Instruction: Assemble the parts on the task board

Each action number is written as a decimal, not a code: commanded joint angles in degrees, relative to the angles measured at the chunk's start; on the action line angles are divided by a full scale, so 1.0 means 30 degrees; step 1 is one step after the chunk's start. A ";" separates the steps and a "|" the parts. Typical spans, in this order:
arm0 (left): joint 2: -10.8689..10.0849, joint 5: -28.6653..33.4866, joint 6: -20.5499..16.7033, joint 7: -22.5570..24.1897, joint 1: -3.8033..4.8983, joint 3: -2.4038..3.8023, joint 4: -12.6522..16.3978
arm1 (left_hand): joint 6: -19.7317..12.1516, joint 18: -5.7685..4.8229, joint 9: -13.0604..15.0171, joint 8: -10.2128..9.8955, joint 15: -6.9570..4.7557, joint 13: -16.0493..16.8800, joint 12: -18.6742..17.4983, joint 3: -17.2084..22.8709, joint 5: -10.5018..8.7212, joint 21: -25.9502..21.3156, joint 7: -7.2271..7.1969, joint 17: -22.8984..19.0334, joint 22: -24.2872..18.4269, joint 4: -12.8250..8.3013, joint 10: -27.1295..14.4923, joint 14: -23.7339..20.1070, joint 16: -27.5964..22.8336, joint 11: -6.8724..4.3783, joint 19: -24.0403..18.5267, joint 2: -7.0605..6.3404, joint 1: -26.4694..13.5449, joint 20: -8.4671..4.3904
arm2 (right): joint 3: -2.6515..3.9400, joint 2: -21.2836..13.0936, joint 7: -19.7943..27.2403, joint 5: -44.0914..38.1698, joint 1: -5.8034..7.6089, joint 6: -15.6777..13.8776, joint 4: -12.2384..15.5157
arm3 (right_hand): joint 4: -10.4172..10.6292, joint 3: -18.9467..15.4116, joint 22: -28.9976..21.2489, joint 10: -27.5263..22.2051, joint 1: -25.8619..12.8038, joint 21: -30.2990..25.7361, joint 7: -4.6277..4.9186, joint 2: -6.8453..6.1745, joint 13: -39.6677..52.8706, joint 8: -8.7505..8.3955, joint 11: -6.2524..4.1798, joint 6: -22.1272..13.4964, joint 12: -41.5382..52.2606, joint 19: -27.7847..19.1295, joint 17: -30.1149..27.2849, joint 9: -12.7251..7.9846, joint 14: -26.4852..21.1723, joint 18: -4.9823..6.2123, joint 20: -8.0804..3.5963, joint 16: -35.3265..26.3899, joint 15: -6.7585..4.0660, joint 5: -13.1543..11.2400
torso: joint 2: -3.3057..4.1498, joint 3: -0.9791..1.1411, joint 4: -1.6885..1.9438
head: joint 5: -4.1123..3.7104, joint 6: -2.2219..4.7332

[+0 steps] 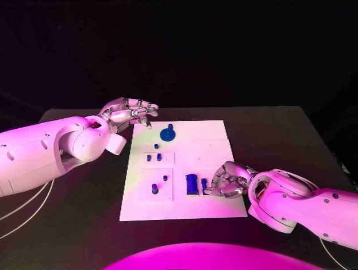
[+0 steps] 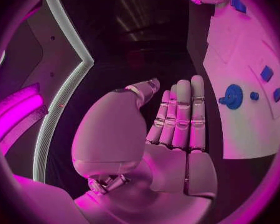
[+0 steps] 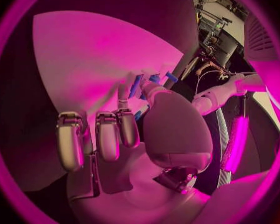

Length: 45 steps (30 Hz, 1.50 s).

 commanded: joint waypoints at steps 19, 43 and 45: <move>0.1614 0.2690 -0.4070 0.5534 -0.0702 -0.0351 -0.1877 | -0.0184 0.0181 -0.0018 0.0379 0.0210 -0.0497 -0.0187 -0.0152 0.0028 -0.1655 -0.0047 -0.0784 -0.0821 0.0375 -0.0273 -0.2103 -0.1845 0.0037 -0.1088 -0.0313 0.0067 0.0221 | 0.0525 0.1581 1.4125 1.6159 0.2525 -0.3385 -0.7515 | -0.0928 0.0333 0.3192 -0.2309 0.3006 -0.6050 0.0906 0.0234 0.0642 -0.1620 0.0776 -0.1690 -0.4314 -0.0219 0.0467 -0.0540 0.0839 0.1007 0.0556 -0.1502 0.0657 0.0406 | -0.1329 -0.0333 0.0128 | -0.0181 0.1786; 0.2371 0.2350 -0.8231 0.5247 -0.1680 0.0139 -0.0462 | -1.5735 -0.3239 -0.4451 -0.6195 -0.1300 -0.3916 -0.8780 -1.0754 -0.1601 -1.6694 -0.4020 -0.8908 -1.0569 -0.1924 -1.7747 -1.9724 -2.0533 -0.2732 -1.7166 0.3565 -2.6073 -0.3101 | 0.2366 0.2444 1.7047 2.1469 0.1253 -0.5929 -0.6576 | -0.5251 -0.5570 -2.4983 -2.8011 -2.1726 -2.9324 -0.1271 0.3774 -2.4972 -0.7887 0.0135 -1.9264 -2.7102 -2.7968 -2.4977 -1.1877 -2.8007 -0.0272 -0.0720 -2.9292 0.1370 -0.3298 | -0.1526 0.0164 0.0549 | -0.0553 0.4081; 0.2370 0.2357 -0.9315 0.5337 -0.1873 0.0258 0.0202 | -1.5735 -0.3239 -0.4451 -0.6195 -0.1300 -0.3916 -0.8780 -1.0754 -0.1601 -1.6694 -0.4020 -0.8908 -1.0569 -0.1924 -1.7747 -1.9724 -2.0533 -0.2732 -1.7166 0.3565 -2.6073 -0.3101 | 0.2655 0.2361 1.7572 2.2246 0.1002 -0.6464 -0.5811 | -0.5251 -0.5570 -2.4983 -2.8011 -2.1726 -2.9324 -0.1271 0.3774 -2.4972 -0.7887 0.0135 -1.9264 -2.7102 -2.7968 -2.4977 -1.1877 -2.8007 -0.0272 -0.0720 -2.9292 0.1370 -0.3298 | -0.1539 0.0201 0.0581 | -0.0589 0.4226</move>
